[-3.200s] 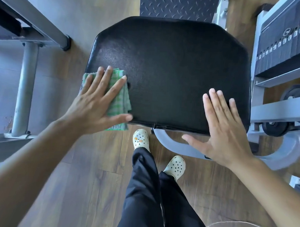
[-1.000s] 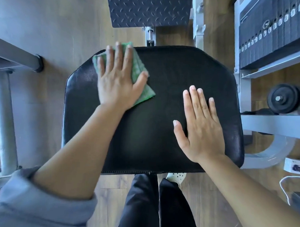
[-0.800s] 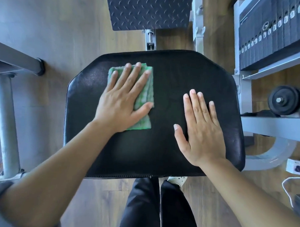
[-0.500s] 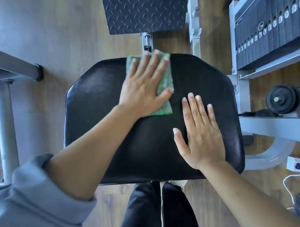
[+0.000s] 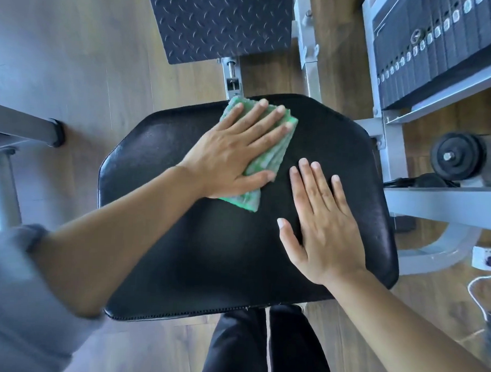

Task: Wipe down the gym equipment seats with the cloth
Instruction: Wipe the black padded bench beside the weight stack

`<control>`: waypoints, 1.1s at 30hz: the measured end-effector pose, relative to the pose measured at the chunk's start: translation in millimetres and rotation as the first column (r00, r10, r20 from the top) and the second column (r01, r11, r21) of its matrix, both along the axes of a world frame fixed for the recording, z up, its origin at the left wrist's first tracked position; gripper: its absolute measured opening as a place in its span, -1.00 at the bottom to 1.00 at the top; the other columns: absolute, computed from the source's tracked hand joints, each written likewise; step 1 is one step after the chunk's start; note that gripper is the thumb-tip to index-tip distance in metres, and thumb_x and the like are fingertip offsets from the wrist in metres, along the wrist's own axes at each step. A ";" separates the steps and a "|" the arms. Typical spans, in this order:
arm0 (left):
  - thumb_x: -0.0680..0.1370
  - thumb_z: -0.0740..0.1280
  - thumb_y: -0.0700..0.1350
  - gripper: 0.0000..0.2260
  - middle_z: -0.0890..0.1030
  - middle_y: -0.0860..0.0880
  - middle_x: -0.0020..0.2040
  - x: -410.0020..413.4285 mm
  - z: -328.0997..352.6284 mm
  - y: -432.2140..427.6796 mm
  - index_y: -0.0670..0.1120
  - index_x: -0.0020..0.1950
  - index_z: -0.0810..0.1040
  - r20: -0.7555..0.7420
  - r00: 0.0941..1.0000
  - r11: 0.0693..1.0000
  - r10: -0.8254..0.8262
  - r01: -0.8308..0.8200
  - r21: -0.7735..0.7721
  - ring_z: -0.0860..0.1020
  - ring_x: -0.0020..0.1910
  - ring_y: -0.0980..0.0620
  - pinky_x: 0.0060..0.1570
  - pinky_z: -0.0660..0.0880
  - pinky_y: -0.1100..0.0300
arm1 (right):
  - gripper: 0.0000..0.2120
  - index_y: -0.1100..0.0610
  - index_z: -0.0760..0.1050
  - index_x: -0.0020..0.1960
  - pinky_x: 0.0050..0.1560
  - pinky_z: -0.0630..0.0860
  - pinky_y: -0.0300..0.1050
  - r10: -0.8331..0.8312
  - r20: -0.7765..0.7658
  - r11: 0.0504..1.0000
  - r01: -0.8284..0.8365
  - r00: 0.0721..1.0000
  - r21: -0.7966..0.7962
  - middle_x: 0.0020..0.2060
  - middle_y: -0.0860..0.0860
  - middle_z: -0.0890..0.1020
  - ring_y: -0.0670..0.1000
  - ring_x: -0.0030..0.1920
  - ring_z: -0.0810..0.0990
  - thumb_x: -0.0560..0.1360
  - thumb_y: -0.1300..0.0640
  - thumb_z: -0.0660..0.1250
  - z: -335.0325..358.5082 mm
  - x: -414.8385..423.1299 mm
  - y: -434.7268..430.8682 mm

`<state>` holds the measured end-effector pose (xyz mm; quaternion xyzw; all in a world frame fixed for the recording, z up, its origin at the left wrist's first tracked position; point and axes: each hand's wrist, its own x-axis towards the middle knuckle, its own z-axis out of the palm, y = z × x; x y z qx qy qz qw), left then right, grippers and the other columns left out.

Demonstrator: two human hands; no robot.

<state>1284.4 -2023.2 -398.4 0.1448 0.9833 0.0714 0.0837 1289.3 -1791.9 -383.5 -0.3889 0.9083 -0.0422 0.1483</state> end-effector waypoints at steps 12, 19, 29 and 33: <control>0.56 0.06 0.23 -0.34 0.02 -0.08 0.57 16.5 4.5 15.9 -0.05 0.57 0.02 0.016 1.000 1.000 0.010 -0.011 0.021 -0.06 0.55 -0.11 0.49 -0.05 -0.15 | -0.34 0.25 -0.01 0.55 0.51 0.03 0.16 -0.003 0.003 1.000 0.003 1.000 0.014 0.55 0.15 0.00 0.08 0.56 -0.07 0.59 -0.12 -0.09 0.5 0.2 -0.1; 0.54 0.05 0.25 -0.33 0.05 -0.06 0.57 47.2 4.4 -41.1 -0.03 0.57 0.05 0.054 0.960 0.962 0.273 -0.274 -0.001 -0.01 0.55 -0.11 0.49 -0.04 -0.12 | -0.34 0.24 -0.04 0.56 0.51 0.02 0.15 -0.006 0.001 1.000 0.006 1.000 0.017 0.56 0.14 -0.01 0.08 0.56 -0.08 0.59 -0.11 -0.08 -0.6 0.5 1.4; 0.55 0.06 0.24 -0.35 0.03 -0.03 0.58 100.8 13.8 2.1 -0.02 0.57 0.06 0.046 0.929 0.928 0.368 -0.370 0.036 -0.05 0.55 -0.06 0.50 -0.06 -0.09 | -0.35 0.24 -0.05 0.56 0.52 -0.01 0.14 0.004 -0.004 1.000 -0.004 1.000 0.015 0.56 0.13 -0.02 0.08 0.56 -0.08 0.59 -0.12 -0.10 -1.5 0.3 1.0; 0.53 0.07 0.25 -0.34 0.05 -0.04 0.57 130.8 14.0 -43.0 -0.02 0.56 0.08 0.050 0.815 0.817 0.577 -0.577 -0.009 -0.02 0.55 -0.08 0.49 -0.02 -0.12 | -0.35 0.24 -0.04 0.56 0.52 0.00 0.15 -0.004 -0.011 1.000 0.004 1.000 0.003 0.56 0.13 -0.01 0.08 0.56 -0.07 0.59 -0.11 -0.09 -2.0 1.4 1.2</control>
